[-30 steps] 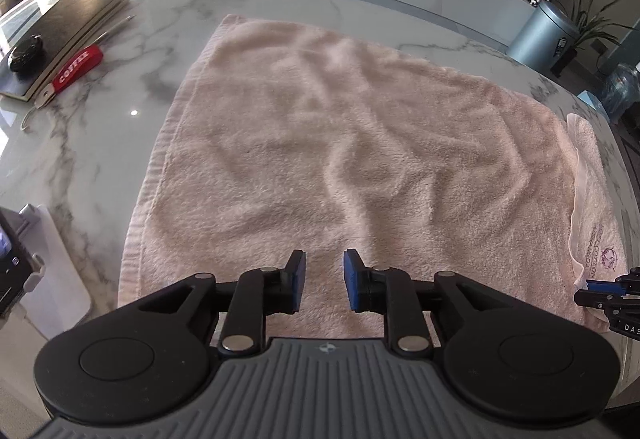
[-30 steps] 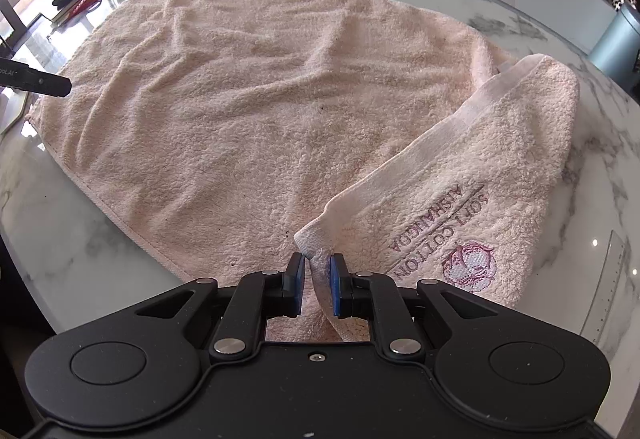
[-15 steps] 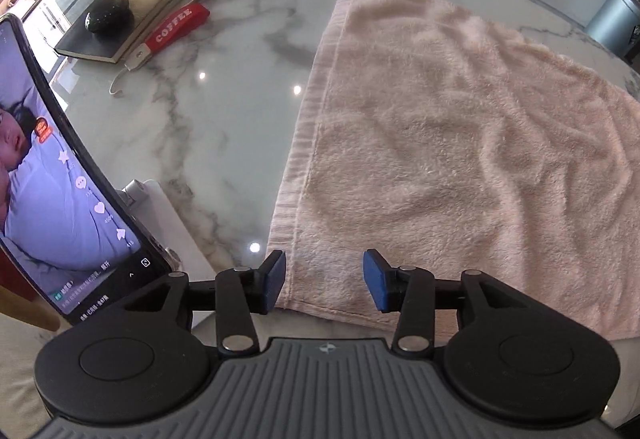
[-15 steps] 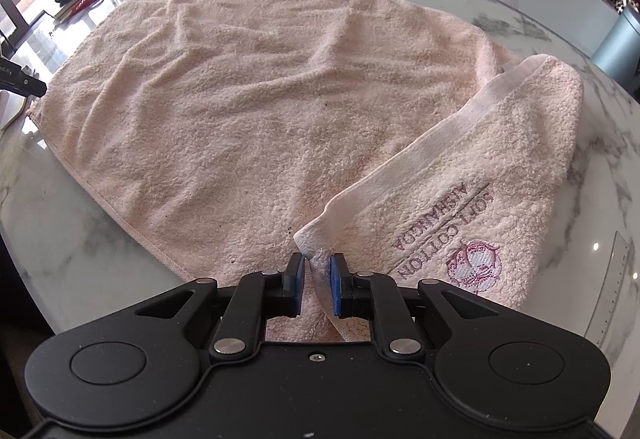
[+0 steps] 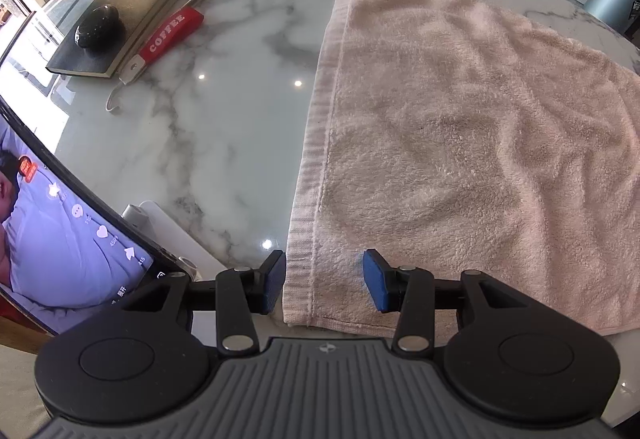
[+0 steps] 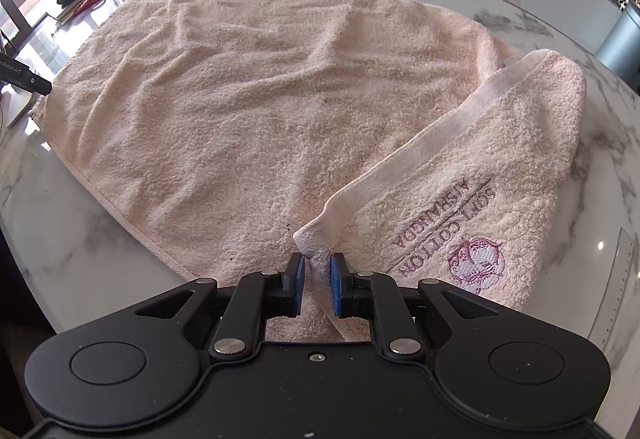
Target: Fold towel
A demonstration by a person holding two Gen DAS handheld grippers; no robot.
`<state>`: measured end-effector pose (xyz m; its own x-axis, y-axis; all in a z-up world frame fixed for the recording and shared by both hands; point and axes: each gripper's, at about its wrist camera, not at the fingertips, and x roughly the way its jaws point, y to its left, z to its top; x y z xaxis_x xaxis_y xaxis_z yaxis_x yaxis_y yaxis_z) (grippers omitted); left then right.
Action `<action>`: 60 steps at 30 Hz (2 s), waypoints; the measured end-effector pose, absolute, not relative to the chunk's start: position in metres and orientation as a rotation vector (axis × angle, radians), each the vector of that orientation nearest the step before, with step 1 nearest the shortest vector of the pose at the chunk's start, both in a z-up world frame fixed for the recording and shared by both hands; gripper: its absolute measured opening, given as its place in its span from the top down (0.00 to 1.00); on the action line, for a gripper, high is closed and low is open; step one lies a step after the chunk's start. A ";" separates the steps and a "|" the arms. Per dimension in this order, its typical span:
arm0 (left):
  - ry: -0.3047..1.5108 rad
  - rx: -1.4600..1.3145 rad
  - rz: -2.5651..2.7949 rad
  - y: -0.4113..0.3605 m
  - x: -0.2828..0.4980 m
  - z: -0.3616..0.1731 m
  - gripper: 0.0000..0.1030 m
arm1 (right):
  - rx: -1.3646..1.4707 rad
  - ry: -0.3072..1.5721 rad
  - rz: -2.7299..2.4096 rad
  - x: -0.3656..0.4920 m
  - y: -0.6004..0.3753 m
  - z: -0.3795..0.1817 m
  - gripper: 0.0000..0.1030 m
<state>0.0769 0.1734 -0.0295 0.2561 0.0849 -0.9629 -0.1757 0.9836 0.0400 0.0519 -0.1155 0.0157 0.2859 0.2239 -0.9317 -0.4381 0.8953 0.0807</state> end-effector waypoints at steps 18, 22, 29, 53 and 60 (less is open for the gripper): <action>1.387 0.001 0.130 0.165 0.105 -0.039 0.78 | -0.207 1.207 0.467 0.054 -0.117 0.014 0.88; 1.386 0.060 0.079 0.150 0.107 -0.039 0.93 | -0.208 1.212 0.468 0.054 -0.116 0.014 0.88; 1.294 0.101 0.023 0.126 0.108 -0.014 0.97 | -0.181 1.197 0.451 0.051 -0.120 0.021 0.90; 1.235 0.114 -0.490 -0.082 0.104 0.002 0.97 | 0.129 1.129 0.479 0.039 -0.156 0.055 0.90; 1.246 0.093 -0.597 -0.111 0.106 0.001 0.95 | 0.227 1.122 0.500 0.031 -0.156 0.051 0.90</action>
